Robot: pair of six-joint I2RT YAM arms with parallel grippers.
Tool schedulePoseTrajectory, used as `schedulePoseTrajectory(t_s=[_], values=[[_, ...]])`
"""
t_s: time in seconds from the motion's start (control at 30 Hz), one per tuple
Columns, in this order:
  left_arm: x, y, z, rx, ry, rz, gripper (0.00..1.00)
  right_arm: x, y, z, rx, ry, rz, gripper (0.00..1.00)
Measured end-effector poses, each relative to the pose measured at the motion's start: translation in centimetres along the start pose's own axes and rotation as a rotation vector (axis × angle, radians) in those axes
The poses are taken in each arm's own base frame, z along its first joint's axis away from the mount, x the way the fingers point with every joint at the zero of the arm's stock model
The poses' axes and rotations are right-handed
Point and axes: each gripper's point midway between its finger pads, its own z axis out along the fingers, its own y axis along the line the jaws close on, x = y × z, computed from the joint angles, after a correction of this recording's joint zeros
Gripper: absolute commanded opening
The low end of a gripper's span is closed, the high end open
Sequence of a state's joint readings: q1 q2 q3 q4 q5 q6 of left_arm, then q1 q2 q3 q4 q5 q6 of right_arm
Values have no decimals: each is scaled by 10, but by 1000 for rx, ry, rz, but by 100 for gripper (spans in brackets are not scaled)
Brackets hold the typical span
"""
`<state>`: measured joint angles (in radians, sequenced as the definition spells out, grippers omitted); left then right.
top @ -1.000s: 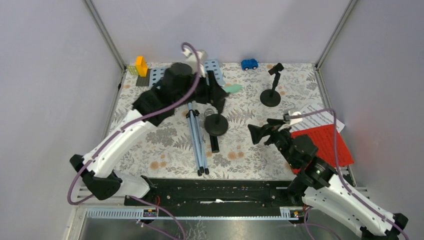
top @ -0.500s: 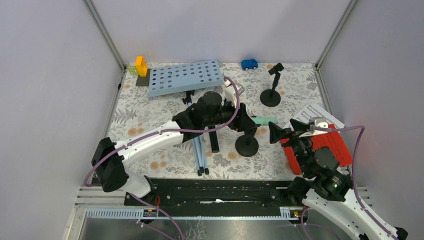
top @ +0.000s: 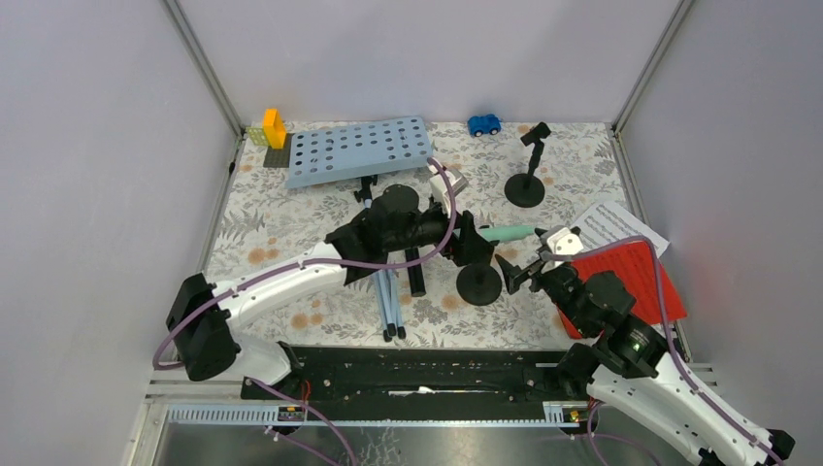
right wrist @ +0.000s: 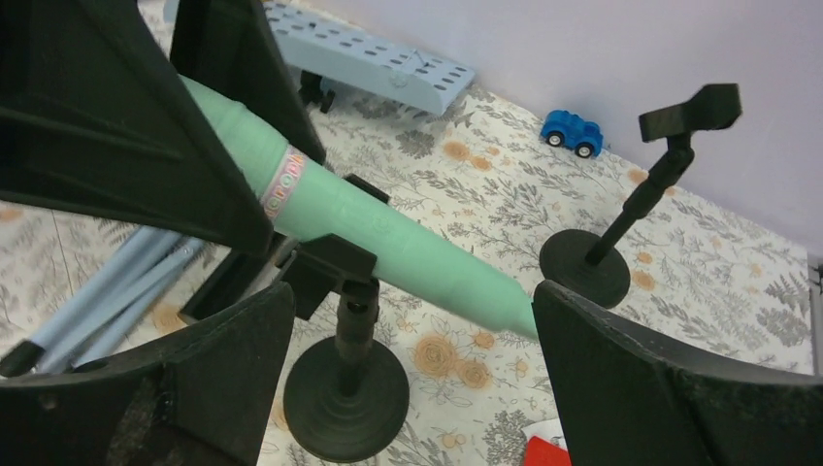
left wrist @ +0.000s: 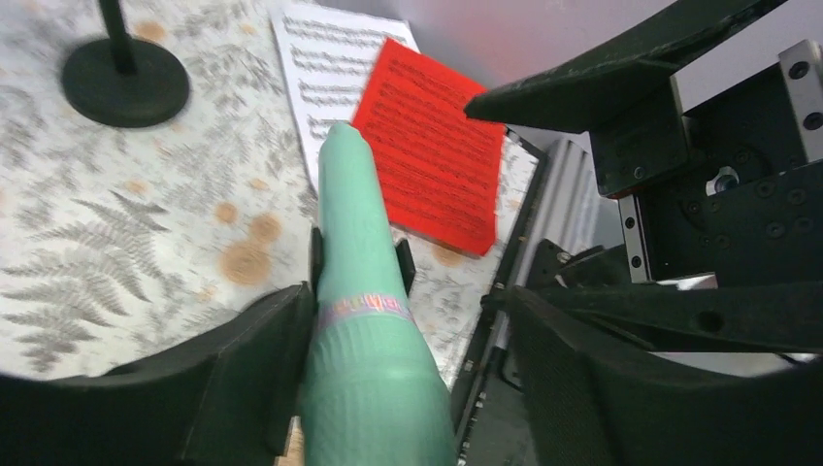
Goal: Pack up the instrument practice props
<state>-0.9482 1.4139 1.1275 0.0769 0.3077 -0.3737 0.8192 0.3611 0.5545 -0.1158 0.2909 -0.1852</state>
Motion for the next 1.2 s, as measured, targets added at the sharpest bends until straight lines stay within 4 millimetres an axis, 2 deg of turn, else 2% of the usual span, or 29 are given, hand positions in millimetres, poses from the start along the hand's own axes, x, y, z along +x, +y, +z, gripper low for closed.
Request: schedulePoseTrajectory(t_s=[0.03,0.1,0.33,0.47,0.57,0.7,0.77,0.83,0.93,1.07,1.13,1.2], values=[[-2,0,-2,-7,-6,11,93,2,2,1,-14,13,-20,100],[-10,0,-9,-21,-28,33,99,5,7,4,-52,46,-75,100],[-50,-7,-28,-60,-122,97,99,6,26,11,-194,76,-233,100],[-60,-9,-44,-86,-148,128,99,10,37,12,-279,95,-306,100],[-61,-7,-69,-121,-202,155,99,5,46,12,-346,114,-334,100],[-37,-1,-113,-150,-301,177,99,-2,54,14,-407,106,-374,100],[-20,2,-129,-136,-361,185,99,1,57,11,-440,108,-398,100],[2,7,-135,-124,-389,182,98,0,61,10,-469,94,-426,100],[37,18,-134,-93,-427,179,93,-4,65,10,-501,60,-477,100],[86,35,-121,-67,-408,195,86,-11,66,13,-521,11,-555,100],[97,38,-112,-47,-386,225,83,-13,67,16,-533,-2,-599,100],[97,33,-105,-2,-396,271,83,-16,69,22,-551,-6,-644,100]])
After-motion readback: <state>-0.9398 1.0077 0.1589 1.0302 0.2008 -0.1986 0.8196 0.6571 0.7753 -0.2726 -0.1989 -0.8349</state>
